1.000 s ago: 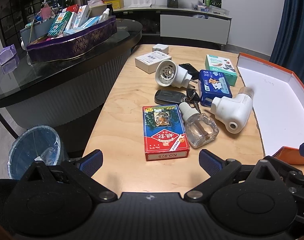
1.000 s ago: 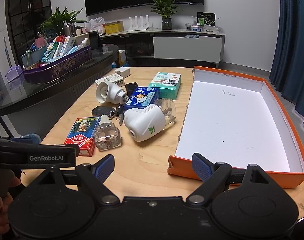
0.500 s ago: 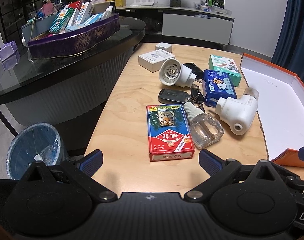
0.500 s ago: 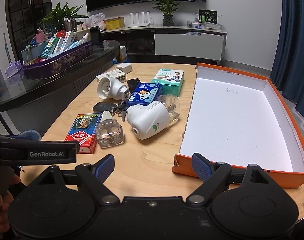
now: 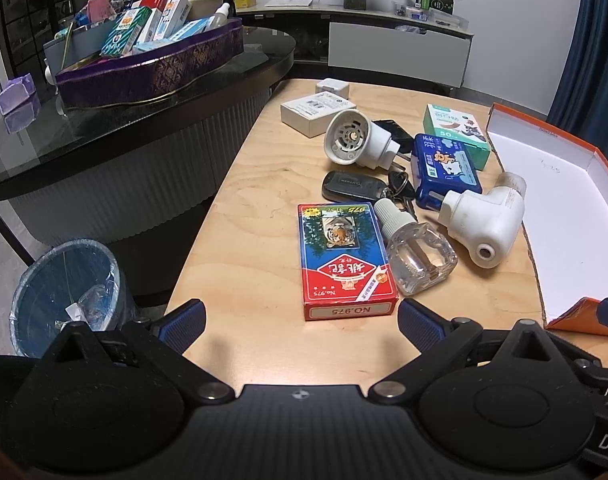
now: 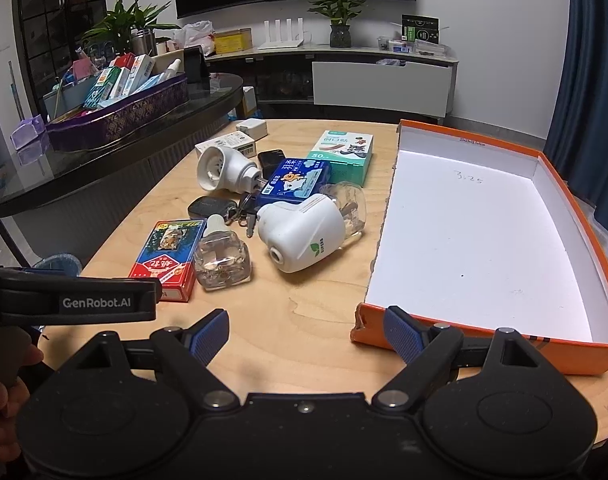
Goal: Organize rigid objects
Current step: 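Move both grippers toward the red card box and white plug-in freshener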
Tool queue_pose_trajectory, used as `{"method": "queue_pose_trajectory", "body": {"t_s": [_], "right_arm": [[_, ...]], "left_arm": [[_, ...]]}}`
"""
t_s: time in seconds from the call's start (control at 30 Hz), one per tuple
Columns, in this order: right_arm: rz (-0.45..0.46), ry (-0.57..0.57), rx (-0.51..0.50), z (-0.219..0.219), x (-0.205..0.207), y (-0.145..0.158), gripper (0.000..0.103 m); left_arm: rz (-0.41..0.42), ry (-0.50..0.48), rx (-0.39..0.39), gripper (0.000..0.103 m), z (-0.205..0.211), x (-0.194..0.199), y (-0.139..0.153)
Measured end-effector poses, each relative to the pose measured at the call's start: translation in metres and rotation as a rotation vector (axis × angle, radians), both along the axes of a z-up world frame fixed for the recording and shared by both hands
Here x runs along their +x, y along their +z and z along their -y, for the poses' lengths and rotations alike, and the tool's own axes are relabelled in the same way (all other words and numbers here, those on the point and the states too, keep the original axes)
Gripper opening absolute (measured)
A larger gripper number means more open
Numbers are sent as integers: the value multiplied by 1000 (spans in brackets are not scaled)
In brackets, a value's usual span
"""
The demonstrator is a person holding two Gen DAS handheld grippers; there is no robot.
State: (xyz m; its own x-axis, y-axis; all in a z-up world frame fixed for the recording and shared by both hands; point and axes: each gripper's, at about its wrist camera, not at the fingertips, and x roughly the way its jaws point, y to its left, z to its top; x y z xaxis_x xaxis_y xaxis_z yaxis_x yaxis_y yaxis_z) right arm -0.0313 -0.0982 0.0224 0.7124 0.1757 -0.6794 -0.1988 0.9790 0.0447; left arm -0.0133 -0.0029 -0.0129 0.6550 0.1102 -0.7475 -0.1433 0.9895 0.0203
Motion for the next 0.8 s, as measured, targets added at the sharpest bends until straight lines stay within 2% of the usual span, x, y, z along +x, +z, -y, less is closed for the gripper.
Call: {"method": "queue_pose_trajectory", "body": {"t_s": [0.6, 0.7, 0.8], "right_arm": [[11, 11, 12, 0, 2, -7, 99], [22, 17, 0, 0, 4, -8, 99], [30, 23, -11, 1, 7, -8, 99]], "left_arm": [[-2, 19, -27, 103, -7, 14, -10], [-2, -11, -43, 103, -2, 23, -13], [-17, -23, -20, 103, 4, 33, -21]]}}
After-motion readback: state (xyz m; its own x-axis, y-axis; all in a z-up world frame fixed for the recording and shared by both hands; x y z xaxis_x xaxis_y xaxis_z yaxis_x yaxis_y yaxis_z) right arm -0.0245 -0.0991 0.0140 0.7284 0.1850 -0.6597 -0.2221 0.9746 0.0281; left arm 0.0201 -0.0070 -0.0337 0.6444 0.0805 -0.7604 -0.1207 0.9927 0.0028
